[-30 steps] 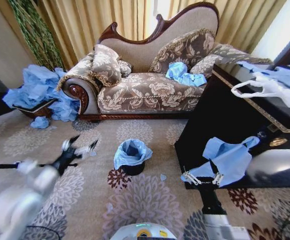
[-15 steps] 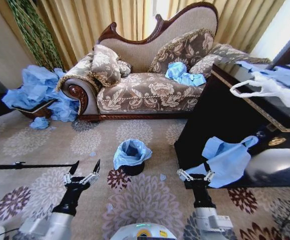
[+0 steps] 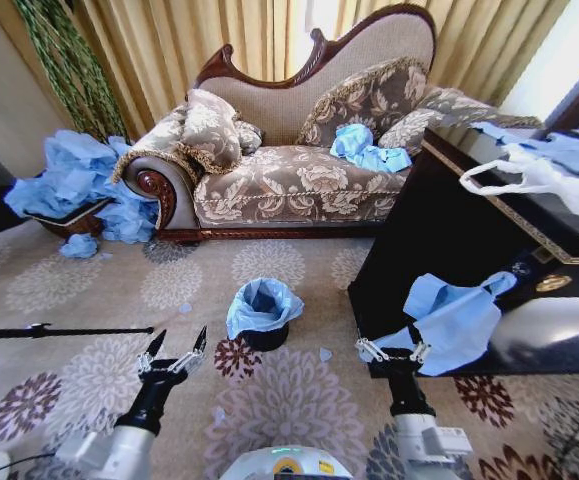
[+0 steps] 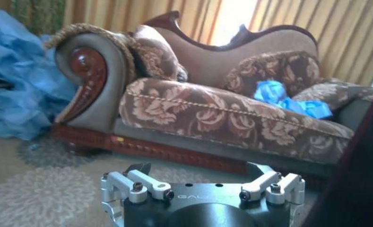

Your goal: Place a garbage bag over the trash bin.

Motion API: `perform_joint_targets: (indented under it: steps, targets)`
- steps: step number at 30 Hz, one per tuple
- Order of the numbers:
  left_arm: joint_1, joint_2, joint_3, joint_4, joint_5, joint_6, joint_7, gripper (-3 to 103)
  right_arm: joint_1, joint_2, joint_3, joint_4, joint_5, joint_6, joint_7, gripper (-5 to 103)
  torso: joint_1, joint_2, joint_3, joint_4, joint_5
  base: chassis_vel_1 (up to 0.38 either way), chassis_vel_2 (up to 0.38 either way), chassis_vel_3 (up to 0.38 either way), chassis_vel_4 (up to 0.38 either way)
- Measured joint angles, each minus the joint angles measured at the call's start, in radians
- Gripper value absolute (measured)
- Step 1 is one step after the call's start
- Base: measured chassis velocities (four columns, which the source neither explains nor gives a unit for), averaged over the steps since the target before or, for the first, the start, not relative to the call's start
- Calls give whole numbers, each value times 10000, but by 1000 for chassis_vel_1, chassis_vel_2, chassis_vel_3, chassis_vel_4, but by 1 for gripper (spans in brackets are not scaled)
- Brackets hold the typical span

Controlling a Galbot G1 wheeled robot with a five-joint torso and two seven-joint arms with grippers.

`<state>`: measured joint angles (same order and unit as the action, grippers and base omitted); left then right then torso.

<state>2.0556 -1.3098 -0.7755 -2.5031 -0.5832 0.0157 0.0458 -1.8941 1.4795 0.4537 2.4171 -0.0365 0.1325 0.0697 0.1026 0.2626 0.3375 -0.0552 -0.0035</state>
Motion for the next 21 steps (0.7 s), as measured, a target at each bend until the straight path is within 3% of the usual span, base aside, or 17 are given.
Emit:
perform_joint_targets:
  steps: [5, 21]
  targets:
    - [-270, 529, 45, 11, -215, 304, -63, 100, -124, 366, -70, 101, -102, 137, -48, 100, 0, 0, 0, -2, 0, 0, 0, 0, 0]
    - [-302, 504, 141, 27, -188, 308, -16, 100, -127, 478, -52, 112, -148, 179, -72, 100, 0, 0, 0, 0, 1, 0, 0, 0, 0]
